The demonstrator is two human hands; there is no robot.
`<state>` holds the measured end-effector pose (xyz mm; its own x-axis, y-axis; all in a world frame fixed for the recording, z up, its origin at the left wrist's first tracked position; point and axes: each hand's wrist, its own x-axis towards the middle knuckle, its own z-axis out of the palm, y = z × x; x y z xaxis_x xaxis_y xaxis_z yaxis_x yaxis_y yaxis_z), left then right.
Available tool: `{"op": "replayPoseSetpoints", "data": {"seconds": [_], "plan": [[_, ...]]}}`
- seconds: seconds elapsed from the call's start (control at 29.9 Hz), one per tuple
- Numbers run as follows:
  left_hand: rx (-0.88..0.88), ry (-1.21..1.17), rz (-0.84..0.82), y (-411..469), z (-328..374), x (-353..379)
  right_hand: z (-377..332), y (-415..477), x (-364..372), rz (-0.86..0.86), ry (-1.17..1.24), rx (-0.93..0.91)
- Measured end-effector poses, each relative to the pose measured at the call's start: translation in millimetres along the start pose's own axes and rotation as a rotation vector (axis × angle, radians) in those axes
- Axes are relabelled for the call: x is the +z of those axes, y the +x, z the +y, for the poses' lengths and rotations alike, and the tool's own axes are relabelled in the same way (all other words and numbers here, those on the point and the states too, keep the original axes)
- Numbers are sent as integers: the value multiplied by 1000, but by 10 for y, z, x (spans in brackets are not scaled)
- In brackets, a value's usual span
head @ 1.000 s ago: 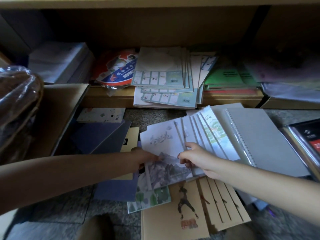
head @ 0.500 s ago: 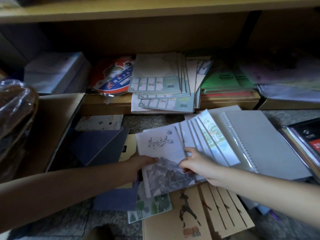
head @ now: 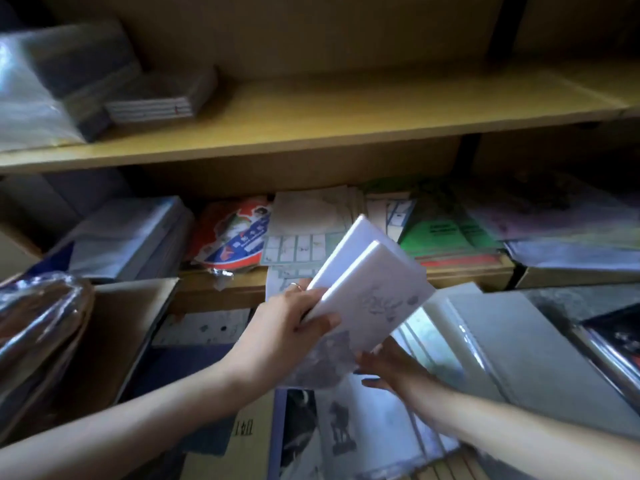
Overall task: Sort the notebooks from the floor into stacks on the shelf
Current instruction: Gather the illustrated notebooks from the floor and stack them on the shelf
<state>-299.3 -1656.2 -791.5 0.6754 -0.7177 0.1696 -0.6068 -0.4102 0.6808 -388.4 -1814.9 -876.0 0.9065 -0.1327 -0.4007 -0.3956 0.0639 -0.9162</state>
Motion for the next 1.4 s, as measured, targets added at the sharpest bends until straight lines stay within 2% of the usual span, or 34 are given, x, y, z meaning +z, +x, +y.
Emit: {"op": "replayPoseSetpoints", "data": {"seconds": [0.1, 0.2, 0.37, 0.54, 0.6, 0.67, 0.74, 0.8, 0.94, 1.07, 1.2, 1.27, 1.34, 1.4], "plan": [[142, -113, 133, 91, 254, -289, -344, -10, 38, -87, -4, -191], [168, -168, 278, 204, 334, -587, -712, -9, 97, -87, 76, -293], [37, -462, 440, 346, 382, -999, -1118, 59, 257, -121, 240, -331], [-75, -405, 569, 386, 185, -1232, -1343, 99, 449, -46, 282, -339], [-187, -533, 558, 329, 164, -1293, -1449, 119, 463, -12, 282, -356], [-248, -681, 439, 212, 173, -1312, -1556, 162, 457, 25, 259, -395], [-280, -691, 350, 65, 226, -1304, -1664, 226, 459, 63, 218, -439], [-316, -690, 373, -25, 283, -1298, -1778, 306, 492, 92, 172, -490], [-354, -789, 516, 84, 212, -1442, -2135, 544, 597, 110, -3, -615], [-404, -928, 715, 519, -1, -1746, -2654, 858, 747, 9, -120, -668], [-387, -1069, 849, 947, -212, -2025, -3043, 1318, 775, 10, -397, -775], [-373, -1072, 900, 1130, -345, -2179, -3067, 1569, 679, 101, -648, -785], [-397, -1063, 941, 1303, -469, -2314, -3007, 1727, 587, 198, -1024, -688], [-443, -1035, 930, 1471, -571, -2410, -2957, 1807, 536, 198, -1251, -599]]}}
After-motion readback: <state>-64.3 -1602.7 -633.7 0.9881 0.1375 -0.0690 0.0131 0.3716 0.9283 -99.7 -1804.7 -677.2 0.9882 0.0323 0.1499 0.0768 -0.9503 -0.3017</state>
